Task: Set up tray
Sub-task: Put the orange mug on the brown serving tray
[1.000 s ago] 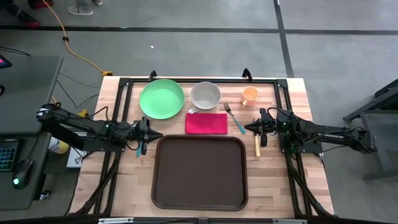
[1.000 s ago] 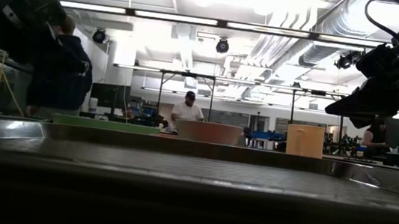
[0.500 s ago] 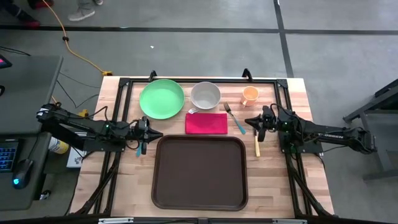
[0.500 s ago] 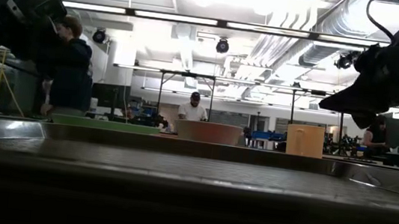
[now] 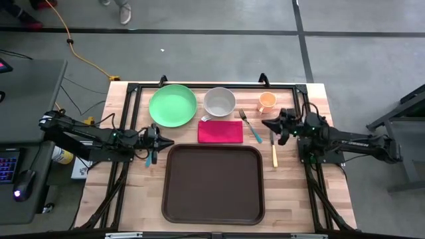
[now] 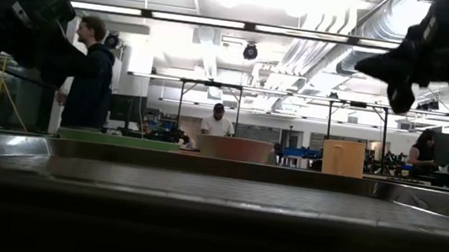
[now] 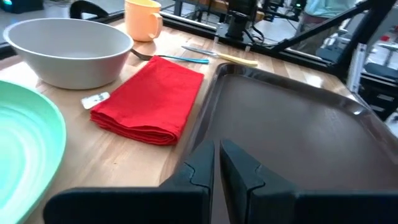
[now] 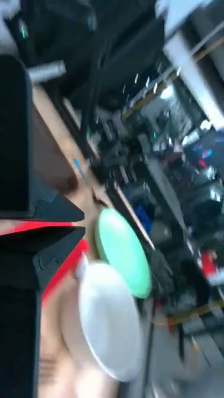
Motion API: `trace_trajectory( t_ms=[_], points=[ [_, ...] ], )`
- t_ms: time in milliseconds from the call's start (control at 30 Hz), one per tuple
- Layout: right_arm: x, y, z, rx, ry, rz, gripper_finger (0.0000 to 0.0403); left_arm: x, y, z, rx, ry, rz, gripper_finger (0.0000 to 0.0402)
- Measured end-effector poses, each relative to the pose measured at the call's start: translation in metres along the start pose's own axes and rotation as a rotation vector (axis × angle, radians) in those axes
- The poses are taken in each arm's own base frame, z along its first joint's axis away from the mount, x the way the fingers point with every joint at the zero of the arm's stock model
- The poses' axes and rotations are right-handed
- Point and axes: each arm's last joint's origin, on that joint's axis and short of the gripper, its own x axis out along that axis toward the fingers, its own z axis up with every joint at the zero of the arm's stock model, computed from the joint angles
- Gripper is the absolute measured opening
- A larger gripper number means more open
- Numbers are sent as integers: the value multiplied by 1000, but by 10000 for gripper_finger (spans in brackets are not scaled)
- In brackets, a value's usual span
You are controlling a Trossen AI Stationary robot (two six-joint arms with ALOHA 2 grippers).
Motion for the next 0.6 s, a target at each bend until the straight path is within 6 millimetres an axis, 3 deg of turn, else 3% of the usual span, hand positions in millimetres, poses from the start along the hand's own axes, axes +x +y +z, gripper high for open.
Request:
trace_trajectory(
  t_ms=[133, 333, 433, 600],
  points=[
    [-1, 18, 45, -162, 62, -183, 1, 0, 0, 0, 0, -2, 8, 58],
    [-8, 50, 137, -329, 128, -448, 7, 0, 0, -1, 3, 5, 11, 58],
    [-6, 60, 175, -381, 216, -543, 35, 0, 1, -1, 6, 11, 15, 58],
    [9, 65, 224, -448, 361, -655, 119, 0, 1, -2, 8, 17, 16, 58]
  ],
)
